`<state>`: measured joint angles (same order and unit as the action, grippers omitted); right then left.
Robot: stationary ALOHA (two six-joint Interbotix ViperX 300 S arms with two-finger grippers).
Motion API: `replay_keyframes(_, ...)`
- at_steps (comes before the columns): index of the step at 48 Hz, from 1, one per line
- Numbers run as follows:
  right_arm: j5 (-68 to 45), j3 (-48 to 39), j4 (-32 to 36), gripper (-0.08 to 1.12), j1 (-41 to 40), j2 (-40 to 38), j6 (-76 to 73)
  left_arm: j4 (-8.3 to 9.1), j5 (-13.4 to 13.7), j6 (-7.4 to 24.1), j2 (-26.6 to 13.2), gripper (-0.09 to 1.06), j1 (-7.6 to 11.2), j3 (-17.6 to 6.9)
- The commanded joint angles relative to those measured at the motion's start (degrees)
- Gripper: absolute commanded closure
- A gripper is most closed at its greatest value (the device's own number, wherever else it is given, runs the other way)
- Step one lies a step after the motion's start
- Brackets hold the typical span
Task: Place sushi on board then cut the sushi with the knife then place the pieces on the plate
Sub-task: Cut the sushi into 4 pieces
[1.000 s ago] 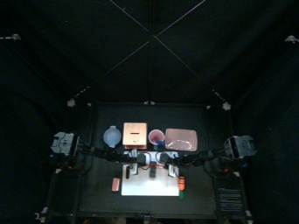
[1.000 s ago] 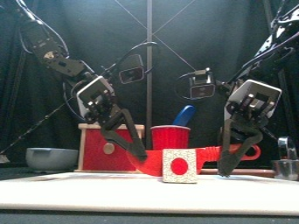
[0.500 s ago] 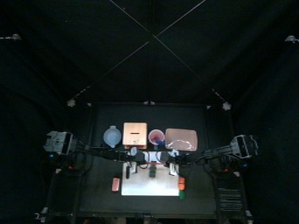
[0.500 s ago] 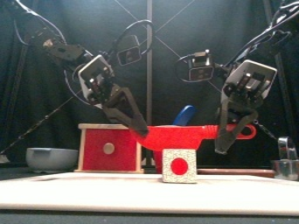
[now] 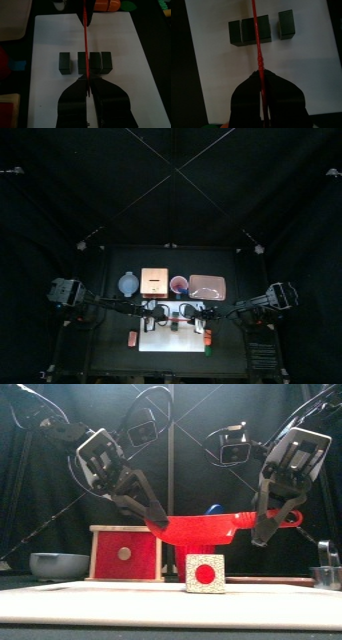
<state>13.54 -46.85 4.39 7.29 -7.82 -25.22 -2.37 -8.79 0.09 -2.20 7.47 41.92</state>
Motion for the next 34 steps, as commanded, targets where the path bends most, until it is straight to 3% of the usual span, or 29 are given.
replay_keyframes(1, -0.4, 1.0, -0.6, 0.65, 0.1, -0.9, -0.4, -0.44, -0.3, 0.1, -0.1, 0.55, 0.35, -0.7)
replay_keyframes(34, -0.7, 1.2, -1.3, 0.65, 0.7, 1.4, -0.4, -0.70, -0.3, 0.2, -2.0, 0.55, 0.09, -1.0)
